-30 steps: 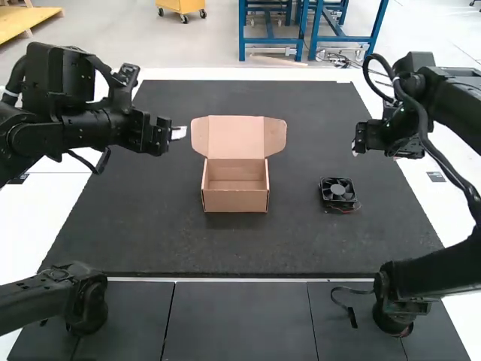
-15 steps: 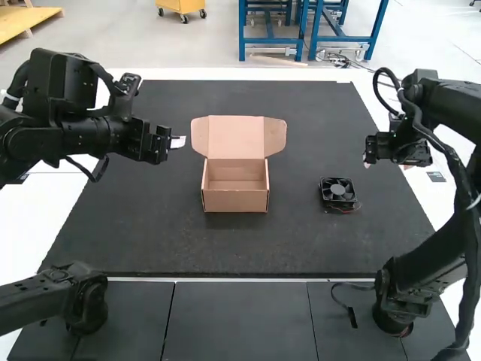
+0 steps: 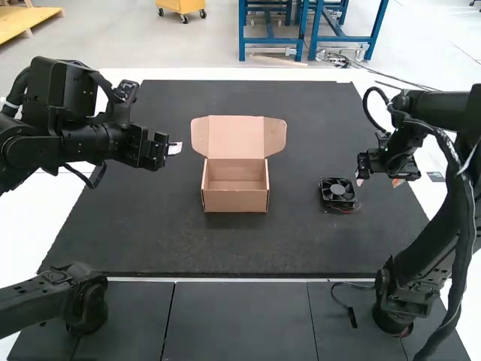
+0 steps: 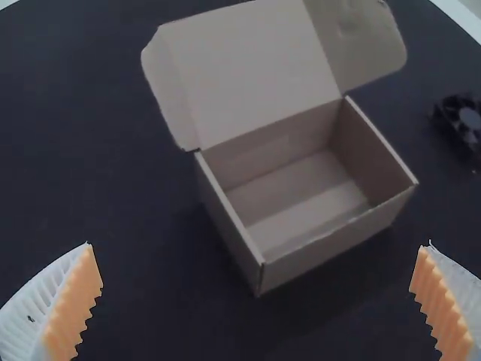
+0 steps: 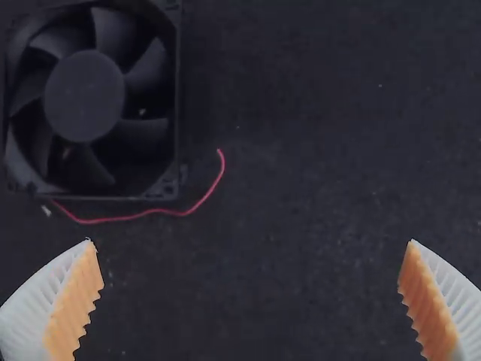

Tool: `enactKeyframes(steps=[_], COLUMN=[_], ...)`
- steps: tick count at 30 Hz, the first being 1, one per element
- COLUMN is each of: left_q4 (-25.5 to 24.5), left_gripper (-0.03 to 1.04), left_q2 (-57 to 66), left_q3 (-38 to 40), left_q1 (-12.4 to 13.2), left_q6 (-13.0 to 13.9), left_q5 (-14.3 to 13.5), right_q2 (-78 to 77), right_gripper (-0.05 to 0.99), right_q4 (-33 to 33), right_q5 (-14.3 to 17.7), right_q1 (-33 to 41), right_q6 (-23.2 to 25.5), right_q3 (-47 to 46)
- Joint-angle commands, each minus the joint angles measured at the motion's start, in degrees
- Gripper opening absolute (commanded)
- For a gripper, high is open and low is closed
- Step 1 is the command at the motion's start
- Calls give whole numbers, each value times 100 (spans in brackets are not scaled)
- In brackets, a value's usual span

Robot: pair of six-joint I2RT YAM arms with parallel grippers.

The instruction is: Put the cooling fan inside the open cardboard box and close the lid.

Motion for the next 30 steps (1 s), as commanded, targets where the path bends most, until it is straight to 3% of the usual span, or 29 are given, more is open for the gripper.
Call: enactKeyframes(steps=[1, 13, 30], left_q4=[69, 183, 447], left_gripper=[97, 97, 97], left_q2=[-96, -96, -96], left_q3=[22, 137, 348], left_q1=[-7, 2, 28], left_q6=[-34, -42, -25], left_q5=[-75, -128, -181], right_q2=[213, 995, 1602], right_gripper=[90, 90, 90], right_q4=[-9, 184, 360], right_q5=[-83, -293, -285], right_q1=[28, 20, 46], right_q6=[-54, 253, 464], right_q3=[115, 642, 853])
